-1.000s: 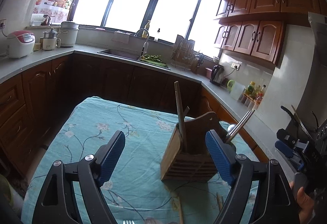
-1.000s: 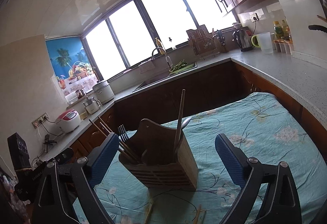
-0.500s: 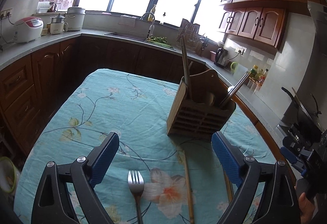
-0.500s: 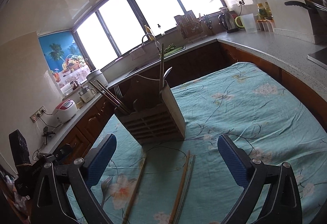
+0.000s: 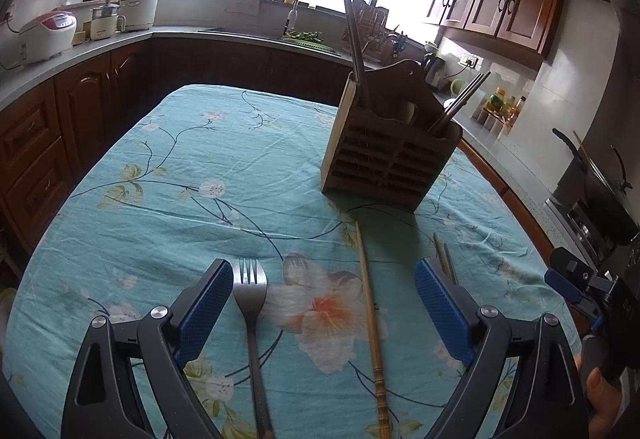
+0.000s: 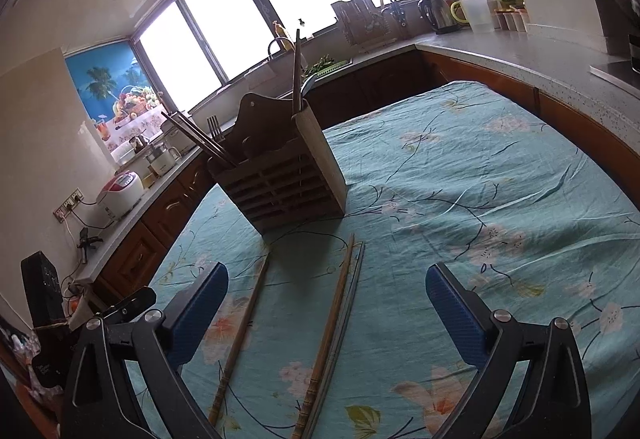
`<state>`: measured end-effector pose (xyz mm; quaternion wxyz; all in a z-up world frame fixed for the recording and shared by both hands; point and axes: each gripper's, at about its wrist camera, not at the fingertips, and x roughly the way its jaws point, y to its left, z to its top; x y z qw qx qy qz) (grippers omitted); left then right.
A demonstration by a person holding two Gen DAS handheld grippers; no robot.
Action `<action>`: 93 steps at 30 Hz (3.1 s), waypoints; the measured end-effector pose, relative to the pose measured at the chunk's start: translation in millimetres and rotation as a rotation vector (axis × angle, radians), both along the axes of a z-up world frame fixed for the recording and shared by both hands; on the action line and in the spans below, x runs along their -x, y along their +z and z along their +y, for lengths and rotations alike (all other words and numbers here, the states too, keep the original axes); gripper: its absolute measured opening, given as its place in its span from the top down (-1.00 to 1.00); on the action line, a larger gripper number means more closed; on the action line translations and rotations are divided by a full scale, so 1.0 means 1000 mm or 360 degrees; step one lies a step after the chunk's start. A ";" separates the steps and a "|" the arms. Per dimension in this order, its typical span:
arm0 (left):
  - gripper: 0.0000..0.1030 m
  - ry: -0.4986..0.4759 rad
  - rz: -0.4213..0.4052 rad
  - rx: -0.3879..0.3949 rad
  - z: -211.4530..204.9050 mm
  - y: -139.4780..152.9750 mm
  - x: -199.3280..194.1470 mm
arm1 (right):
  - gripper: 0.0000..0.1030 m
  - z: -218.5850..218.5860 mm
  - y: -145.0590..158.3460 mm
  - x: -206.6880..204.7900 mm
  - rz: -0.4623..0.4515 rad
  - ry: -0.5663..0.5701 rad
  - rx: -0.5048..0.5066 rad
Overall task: Organize utensils
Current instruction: 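Pull both open grippers back over the last chopsticks and fork, then grasp a wooden chopstick with the left gripper while the right grasps a wooden chopstick, then lift both wooden chopsticks upright and carry them over the wooden holder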
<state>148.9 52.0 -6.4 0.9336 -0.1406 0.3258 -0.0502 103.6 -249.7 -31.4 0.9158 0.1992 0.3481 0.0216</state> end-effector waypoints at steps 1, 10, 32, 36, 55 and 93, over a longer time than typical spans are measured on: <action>-0.80 -0.0005 0.0007 -0.0007 -0.001 0.000 0.000 | -0.94 0.002 -0.001 -0.001 0.0005 0.0005 0.0015; -0.79 -0.0022 0.0086 -0.0029 -0.006 -0.009 -0.012 | -0.67 0.009 -0.018 -0.016 0.0109 0.0057 0.0064; -0.34 -0.0208 0.0301 -0.0135 -0.038 -0.029 -0.104 | 0.52 0.012 -0.058 -0.083 0.0416 0.0109 0.0202; -0.33 -0.0245 0.0333 -0.0178 -0.047 -0.036 -0.125 | 0.62 0.010 -0.068 -0.094 0.0481 0.0109 0.0236; 0.68 -0.0291 0.0374 -0.0392 -0.086 -0.072 -0.159 | 0.82 0.031 -0.076 -0.107 0.0521 0.0230 0.0523; 0.93 -0.0310 -0.0161 0.0116 0.003 0.060 0.011 | 0.92 0.026 0.080 -0.025 -0.0122 0.0178 0.0162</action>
